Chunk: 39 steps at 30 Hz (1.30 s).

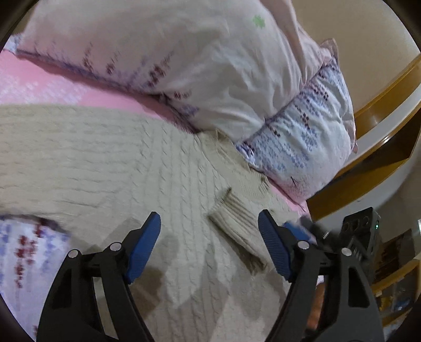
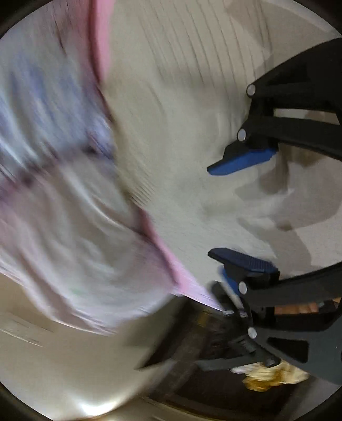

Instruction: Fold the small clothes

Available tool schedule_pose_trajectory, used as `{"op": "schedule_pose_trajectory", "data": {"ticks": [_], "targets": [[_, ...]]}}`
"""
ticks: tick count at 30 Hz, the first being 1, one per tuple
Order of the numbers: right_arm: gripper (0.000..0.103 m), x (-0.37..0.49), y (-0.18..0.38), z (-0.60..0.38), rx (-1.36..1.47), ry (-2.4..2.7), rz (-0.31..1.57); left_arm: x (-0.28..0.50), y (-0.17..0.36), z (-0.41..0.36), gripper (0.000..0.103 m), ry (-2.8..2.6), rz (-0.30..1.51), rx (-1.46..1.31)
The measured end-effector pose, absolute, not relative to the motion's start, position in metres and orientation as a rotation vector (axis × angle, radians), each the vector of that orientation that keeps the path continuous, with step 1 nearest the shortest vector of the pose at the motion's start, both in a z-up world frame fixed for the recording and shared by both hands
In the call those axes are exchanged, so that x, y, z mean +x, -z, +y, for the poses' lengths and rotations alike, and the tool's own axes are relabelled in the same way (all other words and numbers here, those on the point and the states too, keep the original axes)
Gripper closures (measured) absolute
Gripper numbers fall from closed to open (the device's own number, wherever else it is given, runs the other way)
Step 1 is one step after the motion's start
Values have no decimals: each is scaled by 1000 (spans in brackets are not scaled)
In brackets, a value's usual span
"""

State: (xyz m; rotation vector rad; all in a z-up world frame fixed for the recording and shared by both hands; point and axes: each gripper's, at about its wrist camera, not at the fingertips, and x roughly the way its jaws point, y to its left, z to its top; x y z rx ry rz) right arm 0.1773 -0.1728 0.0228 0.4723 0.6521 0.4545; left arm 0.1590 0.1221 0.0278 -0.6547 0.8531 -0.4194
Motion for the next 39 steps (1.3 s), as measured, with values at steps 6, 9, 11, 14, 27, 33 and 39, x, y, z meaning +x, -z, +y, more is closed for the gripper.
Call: {"op": "schedule_pose_trajectory", "data": {"ticks": [6,9,11,14,27,33,39], "targets": [[44,163,-29,-184,380,-425,647,174,-11,98,31,450,944,-672],[44,164,-21,-189,408,-410,646,183,0,83,40,458,1023,-701],[44,166,-17,-192,432,-404,649,187,3,77,40,456,1045,-720],[44,161,-13,-207,452,-385,644,196,2,71,47,476,1047,-801],[44,158,-32,-297,483,-82,534,196,-12,124,95,343,779,-1024],[47,183,-13,-339,503,69,601,181,4,133,95,223,827,-945],[56,202,9,-345,495,70,689,180,12,134,95,216,852,-929]]}}
